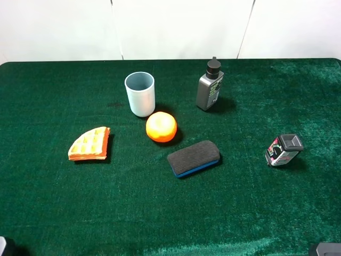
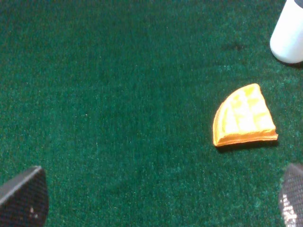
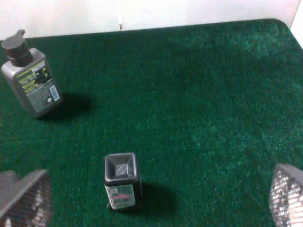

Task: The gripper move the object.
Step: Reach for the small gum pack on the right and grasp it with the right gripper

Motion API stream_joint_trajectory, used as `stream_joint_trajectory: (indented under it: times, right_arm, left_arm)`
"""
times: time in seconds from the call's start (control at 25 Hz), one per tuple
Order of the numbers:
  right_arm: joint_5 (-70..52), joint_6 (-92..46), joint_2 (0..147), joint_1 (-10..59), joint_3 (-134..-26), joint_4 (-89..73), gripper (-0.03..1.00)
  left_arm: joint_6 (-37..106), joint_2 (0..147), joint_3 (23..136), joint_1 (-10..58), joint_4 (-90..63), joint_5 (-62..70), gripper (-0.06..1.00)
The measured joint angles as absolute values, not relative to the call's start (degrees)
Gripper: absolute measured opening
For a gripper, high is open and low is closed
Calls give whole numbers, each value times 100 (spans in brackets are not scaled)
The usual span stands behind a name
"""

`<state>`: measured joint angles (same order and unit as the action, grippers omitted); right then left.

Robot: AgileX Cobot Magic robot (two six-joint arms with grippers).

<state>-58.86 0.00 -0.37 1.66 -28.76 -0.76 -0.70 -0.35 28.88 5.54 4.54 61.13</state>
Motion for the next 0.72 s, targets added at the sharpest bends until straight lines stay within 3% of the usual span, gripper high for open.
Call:
stream_joint_trajectory:
  times: [0.2, 0.72]
  right_arm:
    - [-5882, 0, 260, 166, -3032, -234, 70]
    - [-5915, 0, 2628, 166, -3888, -714, 70]
  left_arm:
    - [-70, -35, 2888, 554, 454, 6113, 99]
    - [-70, -35, 2888, 554, 454, 6113, 99]
